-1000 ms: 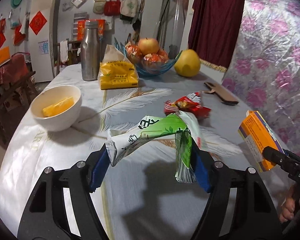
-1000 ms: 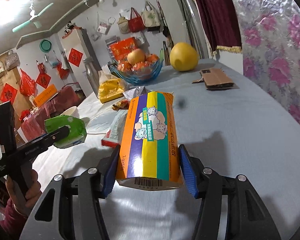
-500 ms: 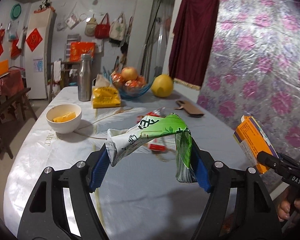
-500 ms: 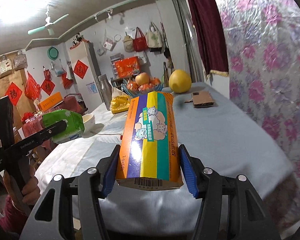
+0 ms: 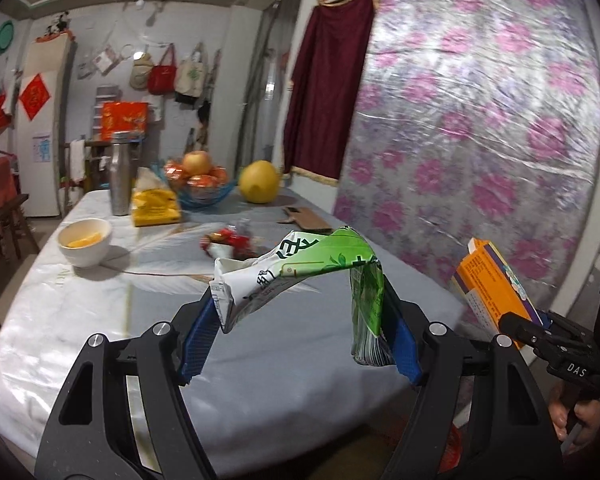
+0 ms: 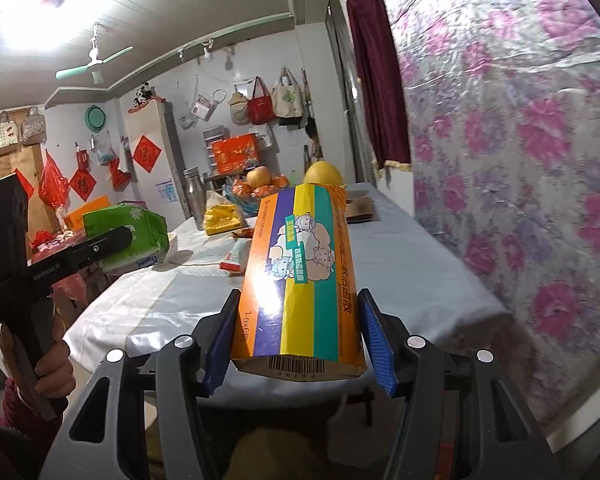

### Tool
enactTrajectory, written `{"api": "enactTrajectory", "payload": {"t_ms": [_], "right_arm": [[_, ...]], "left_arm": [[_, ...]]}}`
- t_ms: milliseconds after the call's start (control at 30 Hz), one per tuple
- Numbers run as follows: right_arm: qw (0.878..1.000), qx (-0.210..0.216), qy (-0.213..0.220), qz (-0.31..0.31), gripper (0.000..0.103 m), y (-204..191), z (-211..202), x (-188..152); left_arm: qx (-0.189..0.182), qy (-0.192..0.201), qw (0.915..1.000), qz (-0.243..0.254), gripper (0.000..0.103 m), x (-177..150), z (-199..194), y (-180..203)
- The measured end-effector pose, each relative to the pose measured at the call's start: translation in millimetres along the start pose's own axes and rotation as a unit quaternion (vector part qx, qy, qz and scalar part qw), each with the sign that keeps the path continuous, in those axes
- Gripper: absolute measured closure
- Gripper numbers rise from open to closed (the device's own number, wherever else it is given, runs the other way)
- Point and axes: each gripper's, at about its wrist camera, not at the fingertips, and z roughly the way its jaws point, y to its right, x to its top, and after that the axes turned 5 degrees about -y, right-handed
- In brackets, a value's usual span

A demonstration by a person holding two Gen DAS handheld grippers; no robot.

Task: Collect trash
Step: 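Carry the green packet and striped box off the table to the wastebasket, then open both tools over the wastebasket, dropping the packet and box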

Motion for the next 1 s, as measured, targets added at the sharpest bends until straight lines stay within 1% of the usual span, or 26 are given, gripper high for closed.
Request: {"api": "enactTrajectory", "payload": {"t_ms": [200,367,533,767,1000], "right_arm": [[1.000,-0.022,-0.001,0.009,0.045,28,-25,-16],[0.999,-0.042,-0.019,0.025,0.045,54,-30,-35],[0.996,-0.064,-0.040,0.042,0.045,81,-33,-53],[0.989,-0.092,-0.090,0.071,0.045,119,-26,-87],[0.973,-0.108,-0.162,0.122,0.044,160,0,-139]], "left_arm": [[-0.040,-0.020,0.9987,0.025,0.031,-10,12,46],[-0.064,-0.044,0.9955,0.054,0.031,-18,29,82],[-0.086,-0.071,0.9911,0.073,0.031,-31,45,110],[-0.116,-0.117,0.9815,0.096,0.031,-53,71,146],[-0.131,-0.159,0.9717,0.117,0.031,-75,94,171]]}}
